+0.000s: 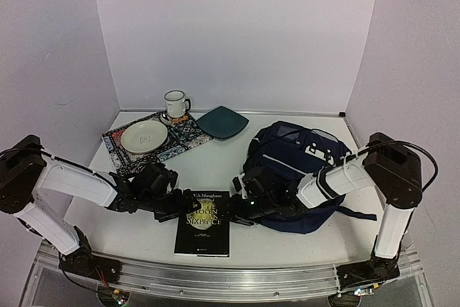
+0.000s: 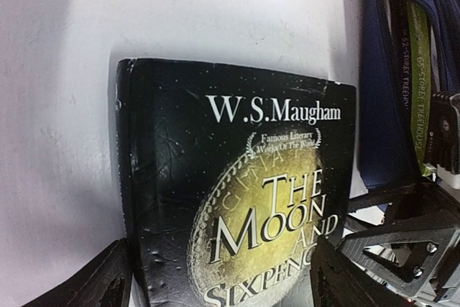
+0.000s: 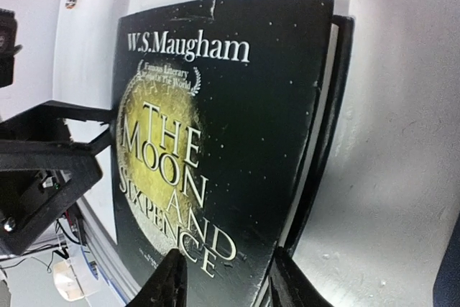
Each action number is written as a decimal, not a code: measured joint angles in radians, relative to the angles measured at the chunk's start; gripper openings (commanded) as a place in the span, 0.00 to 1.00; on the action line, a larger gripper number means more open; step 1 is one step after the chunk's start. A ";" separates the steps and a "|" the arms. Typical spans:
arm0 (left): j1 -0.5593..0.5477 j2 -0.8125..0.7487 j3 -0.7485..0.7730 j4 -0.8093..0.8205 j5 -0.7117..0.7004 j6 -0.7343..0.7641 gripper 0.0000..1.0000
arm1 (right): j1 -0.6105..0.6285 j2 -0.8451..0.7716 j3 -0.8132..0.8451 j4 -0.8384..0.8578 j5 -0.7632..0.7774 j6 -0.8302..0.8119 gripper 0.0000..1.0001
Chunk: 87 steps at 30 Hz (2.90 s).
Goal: Pack the student bag
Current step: Pick up the book from the center of the board.
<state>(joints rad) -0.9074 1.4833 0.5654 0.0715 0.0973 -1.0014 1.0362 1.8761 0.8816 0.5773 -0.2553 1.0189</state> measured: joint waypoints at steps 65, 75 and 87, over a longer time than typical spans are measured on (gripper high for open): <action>-0.044 -0.289 -0.316 0.816 0.030 -0.253 0.78 | -0.166 -0.240 -0.146 0.596 -0.041 0.257 0.00; -0.051 -0.270 -0.318 0.907 0.025 -0.286 0.29 | -0.166 -0.231 -0.178 0.675 -0.015 0.277 0.01; -0.060 -0.274 -0.354 0.913 0.004 -0.309 0.01 | -0.184 -0.217 -0.239 0.704 -0.036 0.265 0.61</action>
<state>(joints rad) -0.9672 1.2097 0.2115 0.9842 0.1016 -1.3102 0.8527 1.6594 0.6424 1.2817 -0.2911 1.2834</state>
